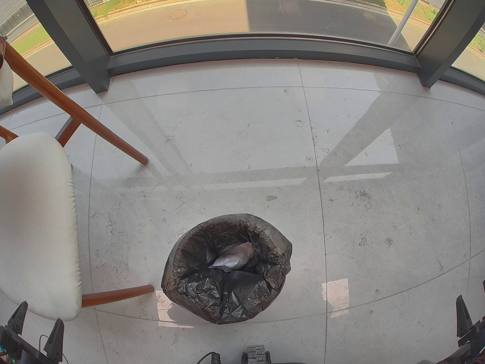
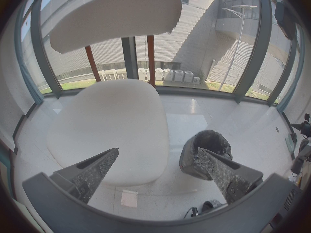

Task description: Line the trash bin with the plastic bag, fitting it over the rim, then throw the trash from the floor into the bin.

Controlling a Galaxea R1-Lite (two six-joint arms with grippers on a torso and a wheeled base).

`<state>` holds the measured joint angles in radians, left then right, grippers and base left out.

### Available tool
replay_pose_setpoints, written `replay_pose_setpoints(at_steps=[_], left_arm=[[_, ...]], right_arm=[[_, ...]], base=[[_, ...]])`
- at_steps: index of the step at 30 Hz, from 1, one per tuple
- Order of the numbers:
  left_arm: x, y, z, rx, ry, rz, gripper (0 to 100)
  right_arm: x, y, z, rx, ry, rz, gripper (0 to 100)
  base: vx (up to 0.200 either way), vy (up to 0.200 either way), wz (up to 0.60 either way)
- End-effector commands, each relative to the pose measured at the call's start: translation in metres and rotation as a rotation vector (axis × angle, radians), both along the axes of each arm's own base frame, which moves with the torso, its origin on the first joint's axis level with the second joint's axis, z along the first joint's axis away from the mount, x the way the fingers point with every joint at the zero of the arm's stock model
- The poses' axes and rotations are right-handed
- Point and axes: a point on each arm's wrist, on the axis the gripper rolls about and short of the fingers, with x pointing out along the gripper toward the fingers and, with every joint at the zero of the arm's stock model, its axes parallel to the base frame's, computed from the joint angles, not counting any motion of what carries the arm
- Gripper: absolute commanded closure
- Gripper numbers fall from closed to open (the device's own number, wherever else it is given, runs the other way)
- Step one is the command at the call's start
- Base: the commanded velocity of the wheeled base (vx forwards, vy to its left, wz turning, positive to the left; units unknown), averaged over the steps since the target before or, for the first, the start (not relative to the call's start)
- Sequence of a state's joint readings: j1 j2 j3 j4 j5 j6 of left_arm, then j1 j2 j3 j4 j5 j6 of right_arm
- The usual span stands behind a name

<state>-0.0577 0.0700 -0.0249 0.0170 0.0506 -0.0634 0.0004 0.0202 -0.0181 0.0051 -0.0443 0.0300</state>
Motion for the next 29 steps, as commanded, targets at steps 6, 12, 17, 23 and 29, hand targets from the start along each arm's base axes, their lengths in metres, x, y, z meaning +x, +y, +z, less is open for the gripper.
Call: replay_pose_setpoints(at_steps=[6, 12, 17, 23, 29], left_arm=[[-0.0045, -0.0009, -0.0031, -0.005, -0.084, 0.056, 0], [-0.0045, -0.0008, -0.0031, -0.004, -0.084, 0.058, 0], [-0.0045, -0.0008, -0.0031, -0.004, -0.084, 0.056, 0], [-0.0045, -0.0008, -0.0031, -0.005, -0.084, 0.055, 0], [-0.0045, -0.0008, -0.0031, -0.005, -0.084, 0.055, 0]], right_arm=[[0.0002, -0.0003, -0.0045, 0.001, 0.000, -0.007, 0], [0.0002, -0.0003, -0.0047, 0.001, 0.002, -0.007, 0], [0.0002, -0.0002, -0.0045, -0.004, 0.001, -0.005, 0], [0.0004, -0.0002, -0.0046, -0.006, 0.004, -0.005, 0], [0.0002, -0.0002, -0.0047, -0.002, 0.002, -0.005, 0]], base=[[0.000, 0.000, 0.00], [0.000, 0.000, 0.00], [0.000, 0.000, 0.00], [0.000, 0.000, 0.00], [0.000, 0.000, 0.00]])
